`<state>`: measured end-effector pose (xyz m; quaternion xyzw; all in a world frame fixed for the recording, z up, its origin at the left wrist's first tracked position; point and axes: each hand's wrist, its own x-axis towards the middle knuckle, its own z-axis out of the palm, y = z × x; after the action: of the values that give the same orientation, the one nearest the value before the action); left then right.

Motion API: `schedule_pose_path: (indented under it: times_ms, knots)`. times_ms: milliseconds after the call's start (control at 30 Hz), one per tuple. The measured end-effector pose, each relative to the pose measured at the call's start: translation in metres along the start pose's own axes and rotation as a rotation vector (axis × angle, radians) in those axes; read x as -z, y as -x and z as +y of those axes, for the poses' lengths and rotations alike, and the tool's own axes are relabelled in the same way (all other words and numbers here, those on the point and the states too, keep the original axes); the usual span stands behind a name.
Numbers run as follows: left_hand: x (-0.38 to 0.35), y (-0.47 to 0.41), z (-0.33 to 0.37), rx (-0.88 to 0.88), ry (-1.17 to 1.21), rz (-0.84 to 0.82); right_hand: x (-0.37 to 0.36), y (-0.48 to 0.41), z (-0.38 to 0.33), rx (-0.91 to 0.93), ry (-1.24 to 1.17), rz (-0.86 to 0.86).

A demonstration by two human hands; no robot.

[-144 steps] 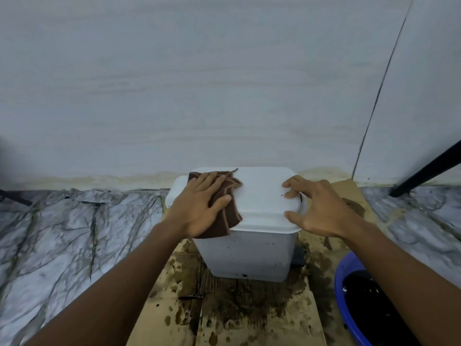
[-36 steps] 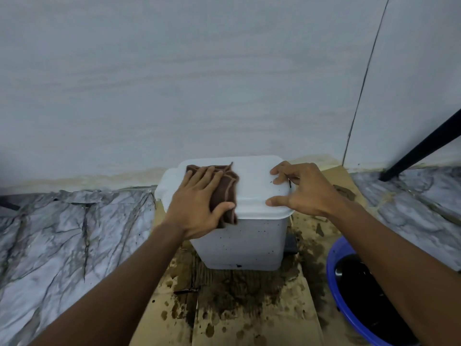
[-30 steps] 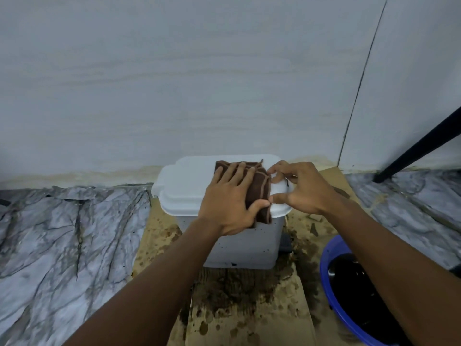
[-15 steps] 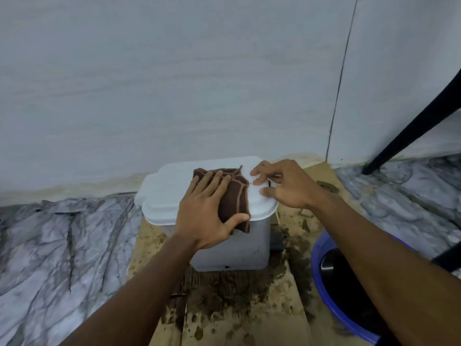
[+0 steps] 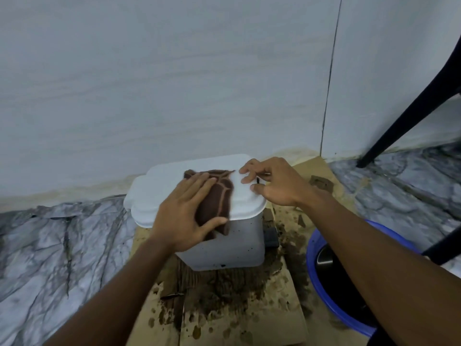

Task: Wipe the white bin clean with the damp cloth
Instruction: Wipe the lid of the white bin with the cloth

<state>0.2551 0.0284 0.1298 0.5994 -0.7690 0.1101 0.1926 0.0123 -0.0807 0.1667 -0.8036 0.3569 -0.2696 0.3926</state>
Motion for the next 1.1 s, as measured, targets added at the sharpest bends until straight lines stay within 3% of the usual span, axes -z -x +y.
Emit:
schedule_pose_path:
  times_ms: [167, 367, 533, 800, 967, 1100]
  knots:
    - [0.023, 0.024, -0.056, 0.203, 0.049, -0.077, -0.003, 0.001, -0.002, -0.009, -0.036, 0.008]
    - [0.03, 0.036, -0.061, 0.355, 0.06, -0.097, -0.013, -0.001, 0.002, 0.026, 0.009, 0.093]
    - [0.017, 0.037, -0.029, 0.384, -0.057, -0.05, -0.022, -0.013, -0.001, 0.172, 0.335, 0.241]
    - [0.003, 0.009, -0.002, 0.152, -0.058, -0.065, -0.031, -0.024, -0.01, 0.081, 0.419, 0.13]
    - [0.001, 0.022, -0.007, 0.253, 0.042, 0.08, -0.023, -0.023, -0.017, 0.072, 0.423, 0.014]
    - [0.002, 0.024, -0.007, 0.287, 0.072, 0.077, -0.006, -0.019, -0.024, -0.007, 0.431, -0.129]
